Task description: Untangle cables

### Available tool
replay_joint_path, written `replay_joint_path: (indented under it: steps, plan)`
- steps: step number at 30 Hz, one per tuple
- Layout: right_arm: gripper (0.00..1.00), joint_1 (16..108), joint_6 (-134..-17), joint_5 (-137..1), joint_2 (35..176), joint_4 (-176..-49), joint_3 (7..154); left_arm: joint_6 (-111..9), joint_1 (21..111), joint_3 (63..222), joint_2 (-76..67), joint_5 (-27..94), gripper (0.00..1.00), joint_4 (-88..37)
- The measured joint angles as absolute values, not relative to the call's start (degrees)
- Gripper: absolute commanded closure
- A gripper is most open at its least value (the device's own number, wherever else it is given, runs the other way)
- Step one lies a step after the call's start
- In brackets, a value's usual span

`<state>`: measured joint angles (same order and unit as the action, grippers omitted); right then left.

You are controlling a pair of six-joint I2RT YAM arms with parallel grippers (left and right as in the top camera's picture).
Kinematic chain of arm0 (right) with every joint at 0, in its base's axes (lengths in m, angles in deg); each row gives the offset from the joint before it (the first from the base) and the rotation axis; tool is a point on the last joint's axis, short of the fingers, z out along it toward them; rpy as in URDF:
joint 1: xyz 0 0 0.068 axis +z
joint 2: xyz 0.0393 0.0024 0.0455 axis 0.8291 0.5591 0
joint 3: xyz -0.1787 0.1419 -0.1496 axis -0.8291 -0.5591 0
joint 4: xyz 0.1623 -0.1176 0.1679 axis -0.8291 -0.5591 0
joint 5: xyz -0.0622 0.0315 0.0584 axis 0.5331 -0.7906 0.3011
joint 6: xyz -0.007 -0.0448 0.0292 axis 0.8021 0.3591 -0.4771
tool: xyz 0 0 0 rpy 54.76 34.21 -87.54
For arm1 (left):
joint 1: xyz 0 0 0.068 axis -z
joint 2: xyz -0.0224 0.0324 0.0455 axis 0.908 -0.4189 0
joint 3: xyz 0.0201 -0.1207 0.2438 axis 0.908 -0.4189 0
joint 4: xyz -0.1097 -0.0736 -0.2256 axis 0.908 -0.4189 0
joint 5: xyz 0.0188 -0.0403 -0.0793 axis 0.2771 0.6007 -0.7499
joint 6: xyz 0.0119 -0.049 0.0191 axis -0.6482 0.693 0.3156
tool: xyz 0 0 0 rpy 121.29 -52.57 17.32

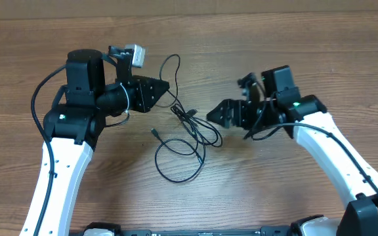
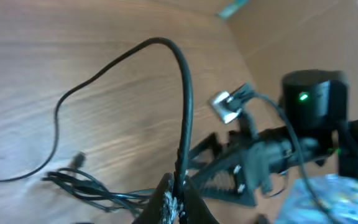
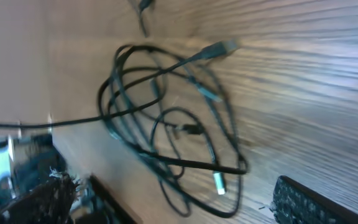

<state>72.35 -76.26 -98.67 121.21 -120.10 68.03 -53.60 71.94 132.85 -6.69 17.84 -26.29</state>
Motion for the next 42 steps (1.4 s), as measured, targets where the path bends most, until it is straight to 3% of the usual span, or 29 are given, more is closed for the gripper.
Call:
replay_joint_path:
  steps: [5,16,20,42]
  plan:
    - [0.26,79.01,-72.02,-98.04,121.21,-120.10,68.03,-48.86,71.94,132.85,-6.69,13.32,0.96,-26.45]
    - [0.36,81.92,-70.53,-91.26,121.26,-116.03,66.37,-40.77,71.94,132.85,-6.69,-1.89,0.96,-19.36]
    - [0.51,81.96,-70.51,-91.24,121.26,-114.92,66.37,-39.37,71.94,132.85,-6.69,-5.13,0.96,-19.34]
    - [0.42,88.80,-73.35,-86.85,121.26,-112.07,66.37,-33.39,71.94,132.85,-6.69,-11.38,0.96,-18.45]
